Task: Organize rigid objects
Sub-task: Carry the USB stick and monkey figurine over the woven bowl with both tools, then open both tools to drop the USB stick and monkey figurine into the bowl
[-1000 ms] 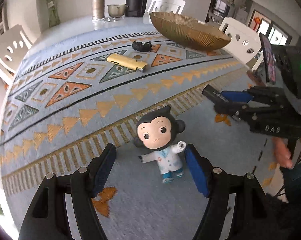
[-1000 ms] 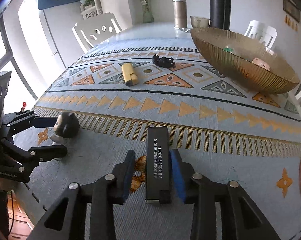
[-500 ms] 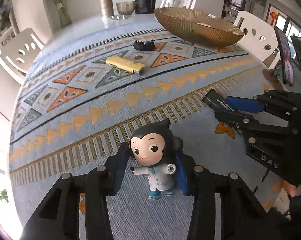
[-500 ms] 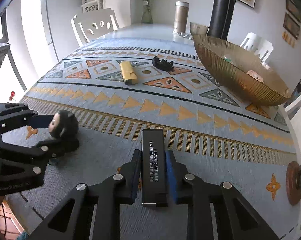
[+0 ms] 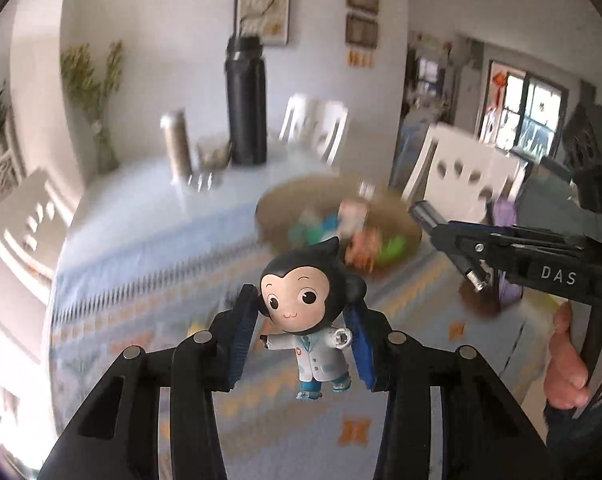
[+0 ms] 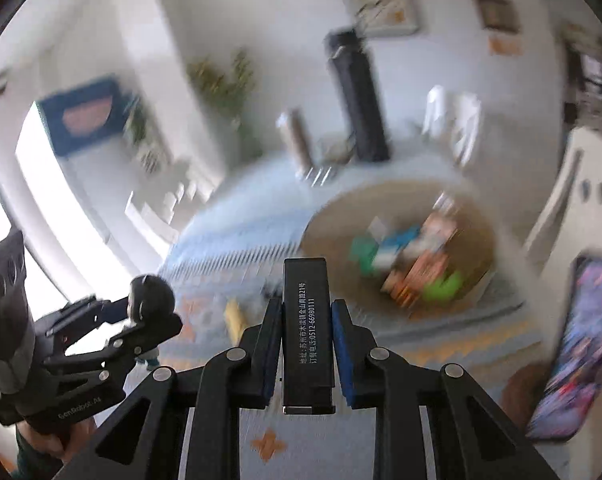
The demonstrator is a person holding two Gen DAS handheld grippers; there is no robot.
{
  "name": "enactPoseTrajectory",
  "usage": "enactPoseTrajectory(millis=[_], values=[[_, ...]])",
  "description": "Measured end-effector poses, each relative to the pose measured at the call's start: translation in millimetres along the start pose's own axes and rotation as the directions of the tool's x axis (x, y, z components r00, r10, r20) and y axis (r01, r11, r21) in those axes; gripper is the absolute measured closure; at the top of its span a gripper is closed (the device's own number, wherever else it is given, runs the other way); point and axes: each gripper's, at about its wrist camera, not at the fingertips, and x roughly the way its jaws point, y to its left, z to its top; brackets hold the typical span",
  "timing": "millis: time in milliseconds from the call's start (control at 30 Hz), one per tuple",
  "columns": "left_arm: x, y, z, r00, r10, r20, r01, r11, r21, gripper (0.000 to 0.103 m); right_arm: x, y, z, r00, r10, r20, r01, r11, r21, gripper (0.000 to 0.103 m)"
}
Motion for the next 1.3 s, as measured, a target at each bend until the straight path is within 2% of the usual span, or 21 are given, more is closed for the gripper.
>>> enactPoseTrajectory(millis=[133,200,267,433,533,700,733,767,867,933,1033,1167,1200,1300], values=[[24,-6,42,0.998,-0.038,0.042,0.040,0.999,-0.027,0.062,-20,-11,41,0.985,-0.119,0.127,0.113,0.992,0.053,0.079],[45,-8,52,0.998,-0.063,0.031,0.064,0.997,-0.043,0.062,-17,-21,52,0.986,-0.110,0.129,0.097,0.990,0.105,0.079],[65,-8,53,0.998,-0.066,0.008,0.067,0.996,-0.061,0.062,-3,-33,57,0.990,-0.099,0.099,0.083,0.985,0.153,0.079],[124,-11,39,0.990,-0.109,-0.086,0.099,0.989,-0.112,0.062,49,-53,53,0.987,-0.162,-0.012,0.161,0.971,0.174,0.079],[150,-11,30,0.985,-0.109,-0.130,0.092,0.988,-0.127,0.062,75,-70,44,0.984,-0.150,-0.097,0.168,0.962,0.215,0.079],[166,-12,23,0.981,-0.121,-0.149,0.104,0.987,-0.122,0.061,98,-85,42,0.965,-0.216,-0.148,0.244,0.946,0.212,0.079],[167,-13,23,0.979,-0.128,-0.158,0.110,0.987,-0.118,0.059,103,-86,43,0.965,-0.212,-0.158,0.242,0.949,0.204,0.079],[168,-12,24,0.977,-0.139,-0.163,0.120,0.985,-0.120,0.053,105,-87,44,0.965,-0.206,-0.159,0.236,0.952,0.196,0.079],[151,-4,27,0.980,-0.149,-0.130,0.132,0.983,-0.128,0.052,97,-86,46,0.959,-0.247,-0.137,0.268,0.948,0.171,0.075],[138,3,28,0.985,-0.139,-0.104,0.124,0.983,-0.134,0.049,88,-81,44,0.963,-0.241,-0.118,0.258,0.952,0.165,0.072],[101,18,25,0.992,-0.121,-0.045,0.113,0.981,-0.156,0.035,76,-70,39,0.972,-0.214,-0.102,0.228,0.961,0.156,0.067],[46,36,15,0.999,-0.040,0.008,0.040,0.986,-0.162,0.034,64,-41,27,0.985,-0.139,-0.104,0.151,0.982,0.115,0.053],[29,41,9,1.000,0.007,0.008,-0.005,0.986,-0.165,0.034,62,-33,23,0.988,-0.109,-0.107,0.120,0.987,0.105,0.051],[3,56,-11,0.998,0.056,0.010,-0.052,0.978,-0.203,0.030,58,-7,5,0.992,-0.037,-0.118,0.045,0.996,0.072,0.051]])
